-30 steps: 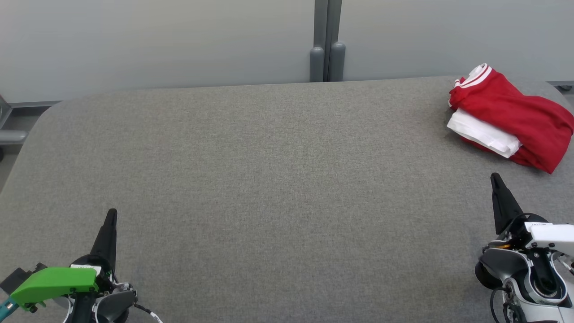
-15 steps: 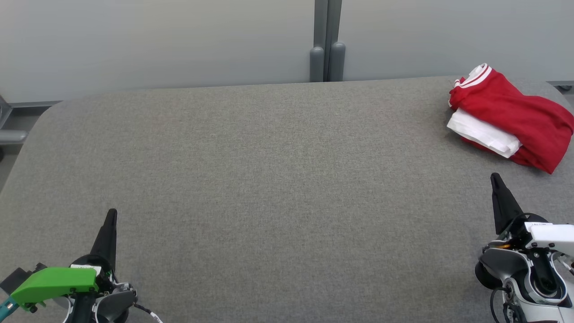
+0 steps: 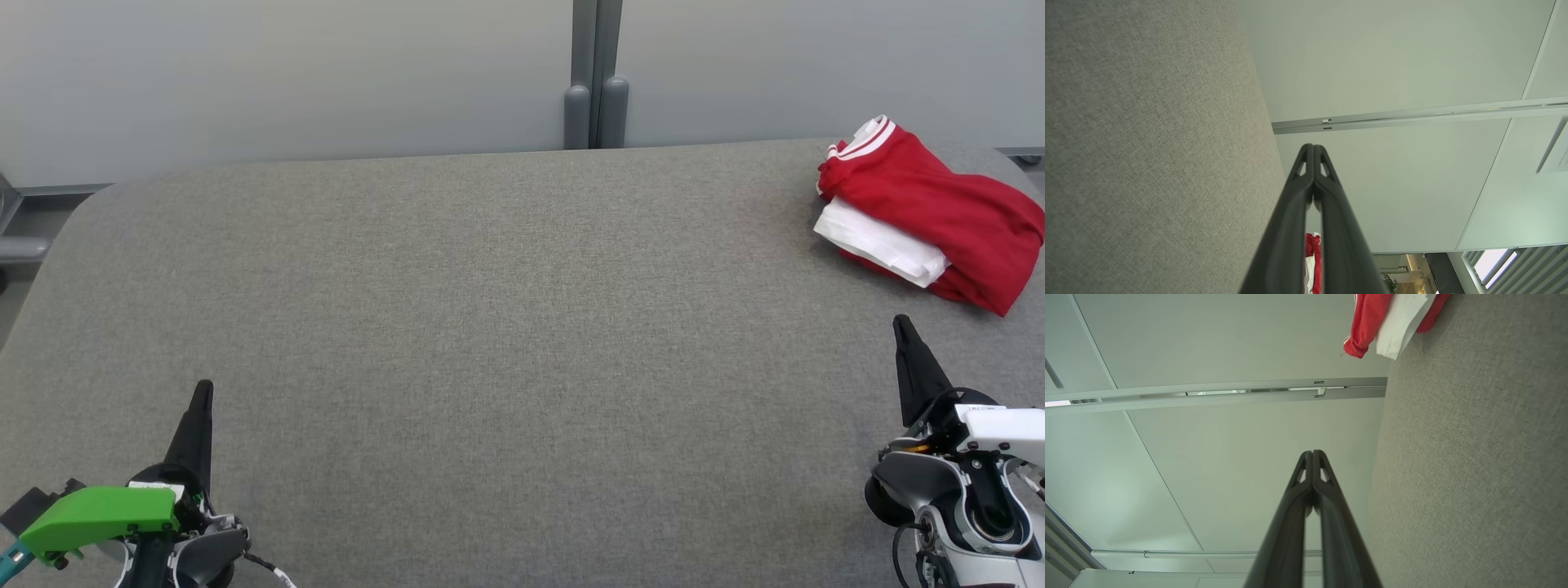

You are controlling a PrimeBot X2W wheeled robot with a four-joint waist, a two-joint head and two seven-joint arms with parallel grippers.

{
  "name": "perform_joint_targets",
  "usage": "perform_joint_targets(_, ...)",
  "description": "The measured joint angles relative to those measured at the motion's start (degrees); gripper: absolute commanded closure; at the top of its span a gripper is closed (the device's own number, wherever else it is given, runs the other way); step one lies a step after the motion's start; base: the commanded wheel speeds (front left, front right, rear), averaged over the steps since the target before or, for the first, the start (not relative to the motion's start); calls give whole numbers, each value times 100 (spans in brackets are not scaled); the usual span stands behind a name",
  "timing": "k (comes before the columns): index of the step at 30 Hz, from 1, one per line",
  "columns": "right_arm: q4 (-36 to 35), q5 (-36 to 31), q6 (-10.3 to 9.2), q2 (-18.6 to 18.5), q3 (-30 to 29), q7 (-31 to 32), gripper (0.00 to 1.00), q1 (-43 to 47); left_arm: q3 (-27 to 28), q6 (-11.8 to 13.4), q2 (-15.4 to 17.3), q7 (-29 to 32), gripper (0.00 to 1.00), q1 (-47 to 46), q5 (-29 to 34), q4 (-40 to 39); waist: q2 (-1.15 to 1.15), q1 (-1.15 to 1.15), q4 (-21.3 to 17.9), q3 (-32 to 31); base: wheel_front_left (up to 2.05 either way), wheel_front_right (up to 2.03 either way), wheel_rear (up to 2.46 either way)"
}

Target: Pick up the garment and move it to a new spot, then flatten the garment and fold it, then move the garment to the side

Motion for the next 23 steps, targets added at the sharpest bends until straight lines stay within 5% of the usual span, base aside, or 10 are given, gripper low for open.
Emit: perform_joint_targets(23, 0, 1, 0, 0, 0, 0, 100, 0, 1, 0, -1, 0, 100, 0, 0, 0, 0, 0, 0, 0, 0, 0, 0)
